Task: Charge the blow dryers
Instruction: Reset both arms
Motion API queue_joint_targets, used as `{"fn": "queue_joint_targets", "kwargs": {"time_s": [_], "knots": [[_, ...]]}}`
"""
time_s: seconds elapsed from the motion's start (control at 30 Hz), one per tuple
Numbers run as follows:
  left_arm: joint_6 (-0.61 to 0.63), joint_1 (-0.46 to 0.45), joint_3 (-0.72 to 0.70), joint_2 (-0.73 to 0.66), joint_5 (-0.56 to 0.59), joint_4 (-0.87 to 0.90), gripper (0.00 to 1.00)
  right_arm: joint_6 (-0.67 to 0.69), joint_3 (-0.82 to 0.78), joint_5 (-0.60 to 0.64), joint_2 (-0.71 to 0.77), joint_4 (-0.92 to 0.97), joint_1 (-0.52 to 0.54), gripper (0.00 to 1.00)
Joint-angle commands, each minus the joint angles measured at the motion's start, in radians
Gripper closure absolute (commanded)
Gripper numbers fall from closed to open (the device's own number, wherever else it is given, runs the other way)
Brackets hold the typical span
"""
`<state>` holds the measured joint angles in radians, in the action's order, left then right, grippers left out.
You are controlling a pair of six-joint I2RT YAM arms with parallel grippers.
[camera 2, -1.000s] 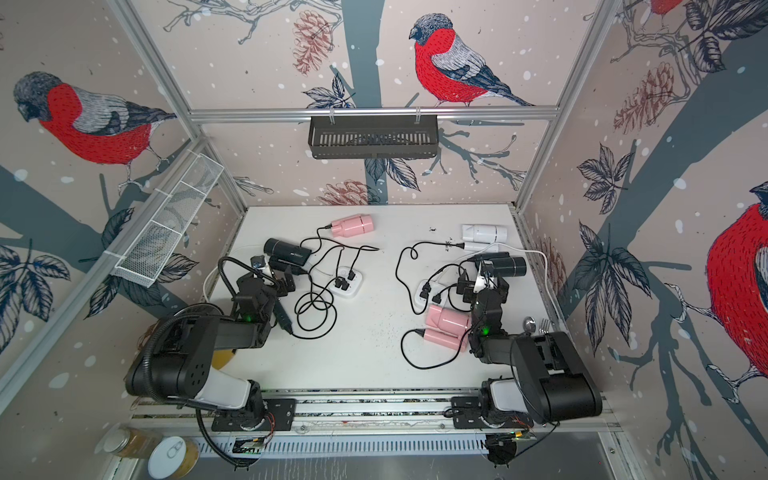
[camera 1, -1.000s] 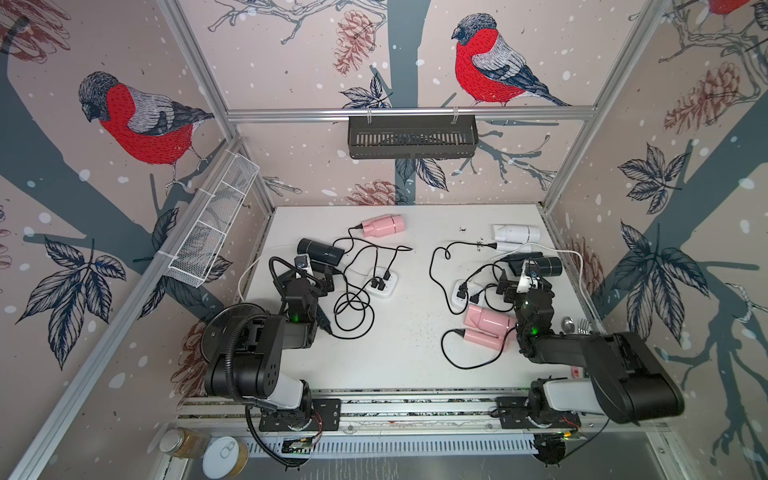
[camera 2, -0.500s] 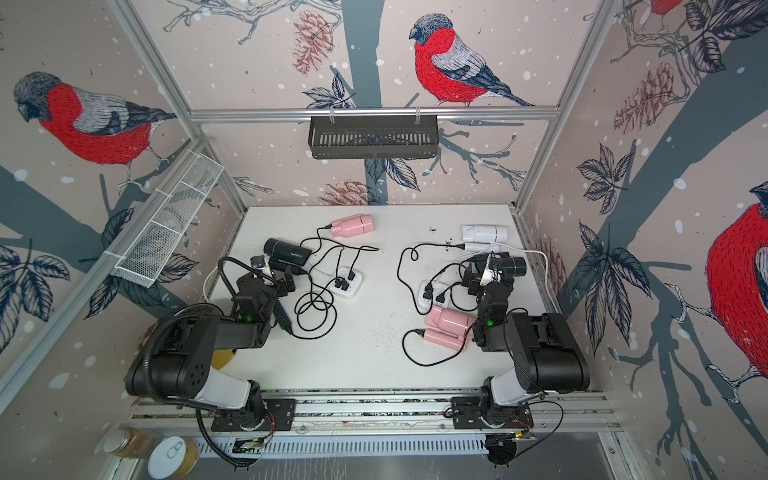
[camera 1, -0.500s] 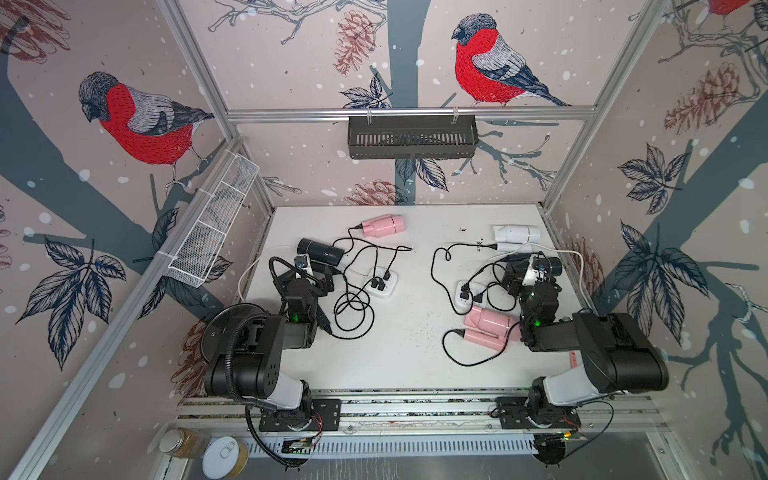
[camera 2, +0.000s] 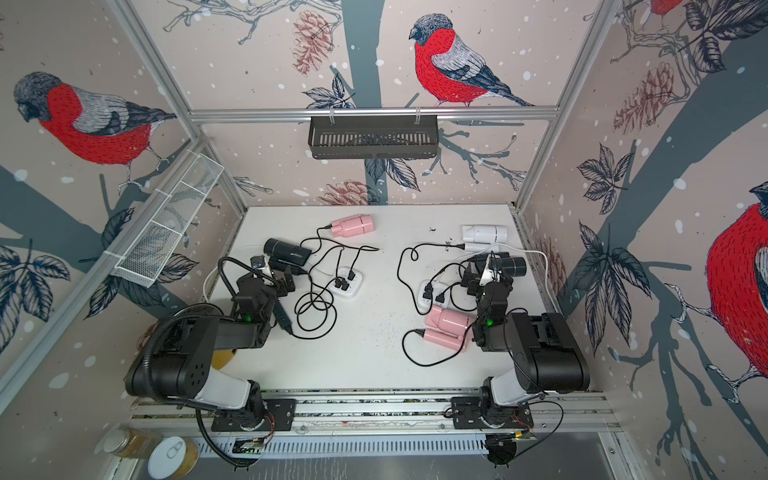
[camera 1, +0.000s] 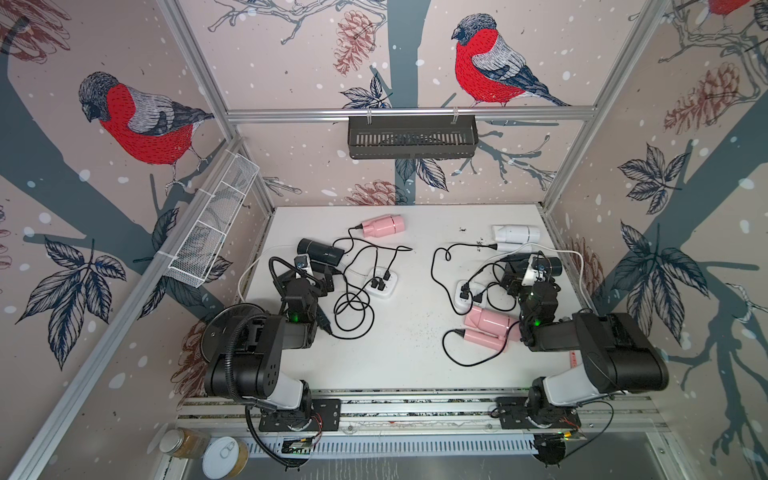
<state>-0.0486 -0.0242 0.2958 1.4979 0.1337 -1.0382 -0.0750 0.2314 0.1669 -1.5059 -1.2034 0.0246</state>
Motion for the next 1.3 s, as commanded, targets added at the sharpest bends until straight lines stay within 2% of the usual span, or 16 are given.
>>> {"fn": "queue_joint_targets", "kwargs": {"time_s": [0.0,0.17,0.27,0.33,0.87,1.0,1.1,1.27], "knots": [[0.003,0.005,0.003,-0.004,-0.008,-0.036,0.02,-0.002,0.005,0.006,0.003,0.004,0.000,0.01],[0.006,0.012,0.002,-0.004,-0.039,-0.037,0.02,-0.002,0.001,-0.010,0.003,0.000,-0.004,0.01],[0.006,0.011,0.003,-0.004,-0.037,-0.036,0.02,0.024,-0.013,-0.196,0.010,-0.020,-0.044,0.01],[0.006,0.012,0.003,-0.004,-0.037,-0.037,0.02,0.035,-0.017,-0.217,0.011,-0.025,-0.045,0.01],[0.006,0.012,0.003,-0.004,-0.037,-0.036,0.02,0.035,-0.017,-0.218,0.012,-0.025,-0.046,0.01],[0.006,0.012,0.003,-0.004,-0.037,-0.037,0.02,-0.024,-0.033,-0.111,0.017,-0.048,-0.053,0.01],[0.006,0.011,0.003,-0.005,-0.037,-0.037,0.02,0.015,-0.017,-0.154,0.013,-0.023,-0.038,0.01],[0.006,0.012,0.003,-0.005,-0.037,-0.036,0.02,0.025,-0.007,-0.137,0.009,-0.011,-0.025,0.01]]}}
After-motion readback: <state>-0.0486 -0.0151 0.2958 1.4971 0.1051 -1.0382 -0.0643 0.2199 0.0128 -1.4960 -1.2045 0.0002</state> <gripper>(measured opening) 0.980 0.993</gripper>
